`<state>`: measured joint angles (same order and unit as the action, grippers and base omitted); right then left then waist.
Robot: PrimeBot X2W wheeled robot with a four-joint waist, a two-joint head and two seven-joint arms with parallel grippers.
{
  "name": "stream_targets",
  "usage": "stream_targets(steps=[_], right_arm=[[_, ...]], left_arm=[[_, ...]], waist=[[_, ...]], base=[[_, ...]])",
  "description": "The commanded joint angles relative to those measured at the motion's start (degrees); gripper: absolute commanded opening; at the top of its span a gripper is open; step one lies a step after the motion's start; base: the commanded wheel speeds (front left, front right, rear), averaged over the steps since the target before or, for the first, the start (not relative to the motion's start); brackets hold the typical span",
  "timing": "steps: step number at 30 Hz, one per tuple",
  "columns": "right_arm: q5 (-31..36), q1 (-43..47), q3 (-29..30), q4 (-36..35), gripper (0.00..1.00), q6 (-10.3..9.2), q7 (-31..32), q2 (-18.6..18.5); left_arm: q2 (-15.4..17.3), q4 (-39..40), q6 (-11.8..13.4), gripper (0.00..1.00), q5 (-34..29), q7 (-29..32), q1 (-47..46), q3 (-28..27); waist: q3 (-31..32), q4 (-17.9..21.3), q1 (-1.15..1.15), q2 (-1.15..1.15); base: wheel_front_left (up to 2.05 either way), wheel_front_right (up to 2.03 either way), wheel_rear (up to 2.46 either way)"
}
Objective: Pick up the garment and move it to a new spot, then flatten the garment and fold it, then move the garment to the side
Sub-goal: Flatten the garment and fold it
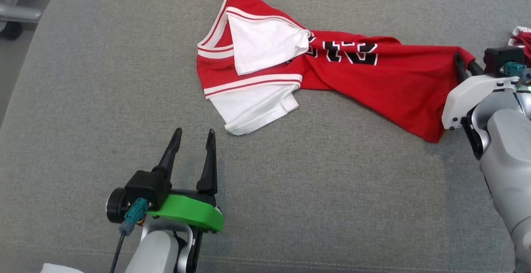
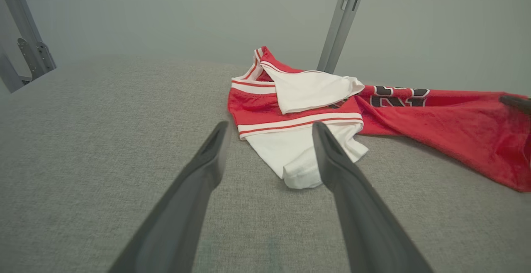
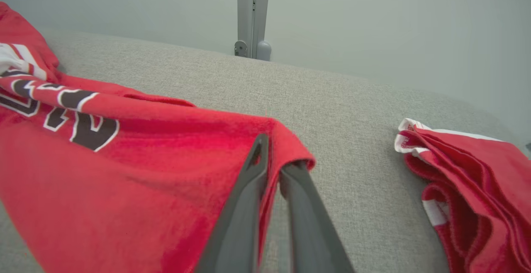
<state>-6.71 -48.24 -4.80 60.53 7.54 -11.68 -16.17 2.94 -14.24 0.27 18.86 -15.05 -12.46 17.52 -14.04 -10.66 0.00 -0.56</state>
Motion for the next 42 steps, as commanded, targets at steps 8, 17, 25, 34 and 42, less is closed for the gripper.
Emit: stream_targets(steps=[8,17,25,34,42], right_arm=[[-1.3,-2.0,-1.1,1.9,1.0,-0.11,-2.7,-1.1],[-5.3,2.4,-4.2,-7.0,1.0,-0.11,-3.5,1.0],[-8.9,12.5,-5.3,-23.2,1.0,-0.11,-3.5,3.0],[-8.2,26.1,-2.9,-35.1,1.0,-0.11,-3.5,7.0],[-7.4,33.3,-2.5,-37.3,1.0,-0.1,-3.5,11.0]], left_arm=[[0.0,-2.6,-0.1,1.0,2.6,-0.2,-1.2,2.4],[0.0,-12.7,0.0,1.0,6.1,-0.2,-4.0,2.4],[0.1,-21.4,-0.4,1.0,8.3,-0.2,-7.0,-1.2],[0.1,-24.5,-1.2,1.0,9.4,-0.2,-7.7,-5.9],[0.0,-22.4,-2.4,0.0,9.2,-0.2,-8.2,-5.8]], waist=[[0.8,2.7,0.0,0.56],[1.8,8.6,0.0,0.56],[1.7,13.2,0.0,0.56],[2.0,15.1,0.0,0.56],[1.4,15.2,0.0,0.56]], base=[[0.0,0.0,0.0],[0.0,0.0,0.0],[0.0,0.0,0.0],[0.0,0.0,0.0],[0.0,0.0,0.0]])
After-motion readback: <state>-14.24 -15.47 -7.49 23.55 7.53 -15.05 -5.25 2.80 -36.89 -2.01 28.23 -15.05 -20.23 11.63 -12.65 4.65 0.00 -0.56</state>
